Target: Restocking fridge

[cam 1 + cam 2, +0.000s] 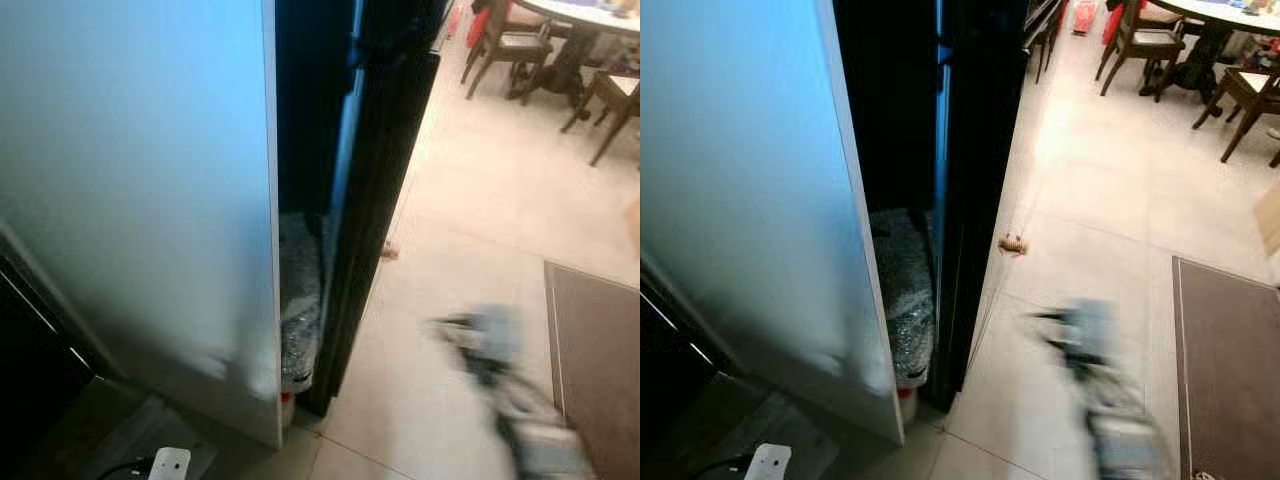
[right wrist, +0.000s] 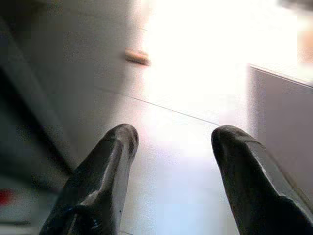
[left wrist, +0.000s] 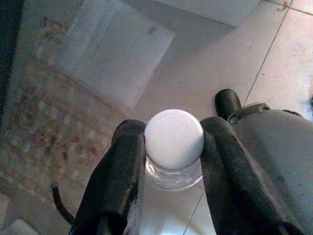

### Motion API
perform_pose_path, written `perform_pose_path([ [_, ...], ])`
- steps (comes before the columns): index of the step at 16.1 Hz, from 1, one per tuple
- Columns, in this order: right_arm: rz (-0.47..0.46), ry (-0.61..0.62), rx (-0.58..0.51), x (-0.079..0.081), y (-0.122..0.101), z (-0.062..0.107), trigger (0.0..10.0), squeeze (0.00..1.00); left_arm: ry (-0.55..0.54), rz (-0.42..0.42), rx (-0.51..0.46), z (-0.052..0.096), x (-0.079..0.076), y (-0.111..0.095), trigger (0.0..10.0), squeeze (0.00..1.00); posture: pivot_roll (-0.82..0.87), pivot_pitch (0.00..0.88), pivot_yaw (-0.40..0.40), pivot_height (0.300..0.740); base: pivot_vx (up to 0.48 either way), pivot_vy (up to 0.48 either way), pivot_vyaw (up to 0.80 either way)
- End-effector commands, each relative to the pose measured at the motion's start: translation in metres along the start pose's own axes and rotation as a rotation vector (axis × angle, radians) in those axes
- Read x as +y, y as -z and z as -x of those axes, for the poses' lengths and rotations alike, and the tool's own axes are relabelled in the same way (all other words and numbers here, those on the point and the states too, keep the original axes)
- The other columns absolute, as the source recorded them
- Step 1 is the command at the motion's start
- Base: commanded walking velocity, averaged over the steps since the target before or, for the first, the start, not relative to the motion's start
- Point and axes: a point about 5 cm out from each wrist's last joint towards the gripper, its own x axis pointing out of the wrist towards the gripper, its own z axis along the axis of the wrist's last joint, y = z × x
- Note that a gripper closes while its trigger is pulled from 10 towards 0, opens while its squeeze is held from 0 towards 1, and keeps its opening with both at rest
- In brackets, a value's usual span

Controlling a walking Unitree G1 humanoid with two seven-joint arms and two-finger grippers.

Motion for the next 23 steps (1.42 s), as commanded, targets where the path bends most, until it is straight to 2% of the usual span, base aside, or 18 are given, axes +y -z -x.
perform_pose_path([
  [1, -0.016, 0.04, 0.102, -0.013, 0.034, -0.002, 10.0, 0.0, 0.013, -0.013, 0.01, 0.0, -0.003, 0.001, 10.0, 0.0, -0.17, 0.0, -0.028, 0.74, 0.0, 0.0, 0.0],
  [2, -0.017, 0.069, 0.176, -0.024, 0.06, -0.002, 10.0, 0.0, 0.013, -0.013, 0.01, 0.0, -0.003, 0.001, 10.0, 0.0, -0.16, 0.0, -0.028, 0.74, 0.0, 0.0, 0.0],
  [3, -0.008, 0.063, 0.256, -0.026, 0.087, 0.0, 10.0, 0.0, 0.012, -0.008, 0.009, 0.0, -0.003, 0.0, 10.0, 0.0, -0.17, 0.0, -0.026, 0.74, 0.0, 0.0, 0.0],
  [4, 0.002, 0.054, 0.309, -0.025, 0.105, 0.004, 10.0, 0.0, 0.012, 0.0, 0.01, 0.0, -0.003, 0.0, 10.0, 0.0, -0.17, 0.0, -0.024, 0.74, 0.0, 0.0, 0.0],
  [5, 0.007, 0.018, 0.417, -0.016, 0.138, 0.015, 10.0, 0.0, 0.011, 0.006, 0.009, 0.0, -0.002, -0.001, 10.0, 0.0, -0.15, 0.0, -0.022, 0.74, 0.0, 0.0, 0.0],
  [6, -0.006, -0.03, 0.496, -0.003, 0.161, 0.027, 10.0, 0.0, 0.01, 0.008, 0.007, 0.0, -0.002, -0.001, 10.0, 0.0, -0.15, 0.0, -0.022, 0.74, 0.0, 0.0, 0.0],
  [8, -0.002, -0.104, 0.6, 0.017, 0.188, 0.046, 10.0, 0.0, 0.007, 0.012, 0.003, -0.001, -0.002, -0.003, 10.0, 0.0, -0.14, 0.0, -0.02, 0.74, 0.0, 0.0, 0.0],
  [10, -0.004, -0.134, 0.668, 0.026, 0.206, 0.06, 10.0, 0.0, 0.008, 0.017, 0.0, -0.001, -0.002, -0.004, 10.0, 0.0, -0.14, 0.0, -0.017, 0.74, 0.0, 0.0, 0.0],
  [14, -0.033, -0.126, 0.67, 0.029, 0.212, 0.064, 10.0, 0.0, 0.009, 0.02, -0.001, -0.001, -0.002, -0.006, 10.0, 0.0, -0.14, 0.0, -0.016, 0.74, 0.128, 0.0, 0.0],
  [23, -0.015, -0.145, 0.662, 0.035, 0.217, 0.07, 10.0, 0.0, 0.013, 0.027, 0.005, -0.001, -0.003, -0.003, 10.0, 0.0, -0.14, 0.0, -0.019, 0.74, 0.334, 0.0, 0.0],
])
